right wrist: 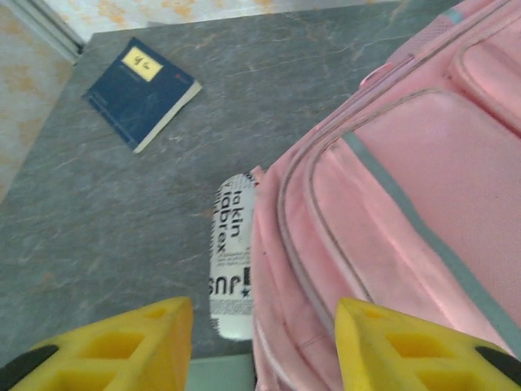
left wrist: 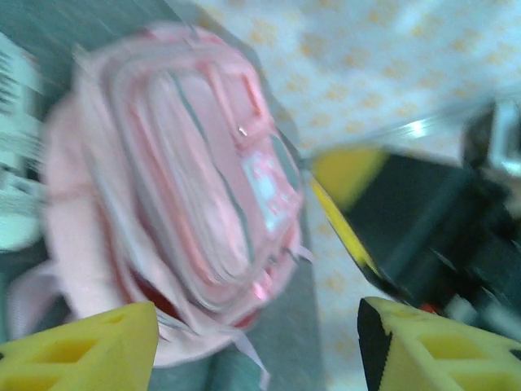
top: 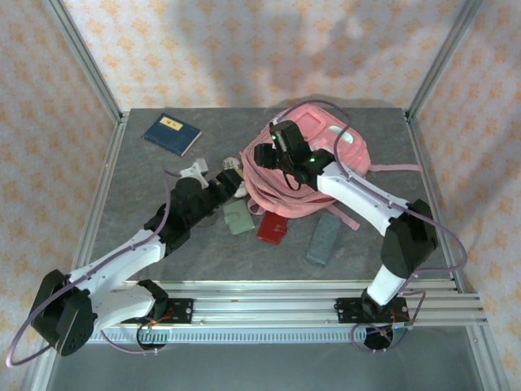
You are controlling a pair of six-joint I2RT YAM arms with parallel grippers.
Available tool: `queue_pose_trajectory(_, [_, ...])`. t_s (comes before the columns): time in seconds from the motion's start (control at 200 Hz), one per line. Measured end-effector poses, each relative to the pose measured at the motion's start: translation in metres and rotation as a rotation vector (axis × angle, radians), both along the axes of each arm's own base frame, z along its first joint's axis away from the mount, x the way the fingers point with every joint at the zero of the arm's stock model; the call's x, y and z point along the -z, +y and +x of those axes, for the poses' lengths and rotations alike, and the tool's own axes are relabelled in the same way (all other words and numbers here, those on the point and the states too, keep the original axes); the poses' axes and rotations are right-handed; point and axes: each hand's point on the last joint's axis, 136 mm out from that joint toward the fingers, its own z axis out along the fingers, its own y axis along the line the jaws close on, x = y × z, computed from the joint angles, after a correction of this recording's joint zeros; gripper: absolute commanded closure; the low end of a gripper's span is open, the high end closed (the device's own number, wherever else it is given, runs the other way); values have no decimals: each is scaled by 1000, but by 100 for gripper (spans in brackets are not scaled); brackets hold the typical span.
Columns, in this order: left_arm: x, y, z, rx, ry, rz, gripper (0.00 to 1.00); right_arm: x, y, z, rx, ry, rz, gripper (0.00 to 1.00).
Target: Pack the student bag
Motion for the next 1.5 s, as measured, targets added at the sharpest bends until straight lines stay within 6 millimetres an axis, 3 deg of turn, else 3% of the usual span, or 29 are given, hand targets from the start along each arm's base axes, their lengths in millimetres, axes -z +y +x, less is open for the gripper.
queue_pose_trajectory(0.115, [22, 56, 28, -156, 73, 139, 24, -5, -1, -11, -10, 3, 57, 50])
queue_pose_trajectory(0.225, [37, 93, 79, -257, 173, 308, 19, 1, -6, -22, -5, 17, 79, 50])
queue_pose_trajectory(0.37, [39, 121, 158, -326, 216, 456, 19, 24, -12, -42, -3, 64, 72, 49])
queue_pose_trajectory(0.551, [66, 151, 235, -378, 286, 565, 19, 45, -25, -68, 5, 114, 69, 49])
queue_pose_trajectory(0.671, [90, 168, 271, -390, 329, 613, 19, 41, -32, -75, 17, 112, 86, 49])
queue_pose_trajectory(0.821, [127, 186, 297, -384, 391, 595, 19, 26, -35, -79, 21, 91, 116, 49])
queue_pose_trajectory(1.006, [176, 210, 293, -377, 510, 575, 19, 20, -40, -84, 32, 83, 135, 49])
queue_pose_trajectory(1.086, [177, 210, 290, -376, 509, 553, 20, 27, -43, -86, 39, 94, 130, 49])
queue_pose_trajectory(1.191, [180, 207, 270, -368, 518, 534, 20, 37, -44, -89, 43, 116, 118, 49])
queue_pose_trajectory(1.366, [182, 200, 212, -350, 546, 491, 22, 48, -38, -83, 42, 127, 111, 49])
queue_pose_trajectory(1.502, [184, 190, 148, -330, 554, 454, 24, 66, -22, -73, 22, 166, 100, 50])
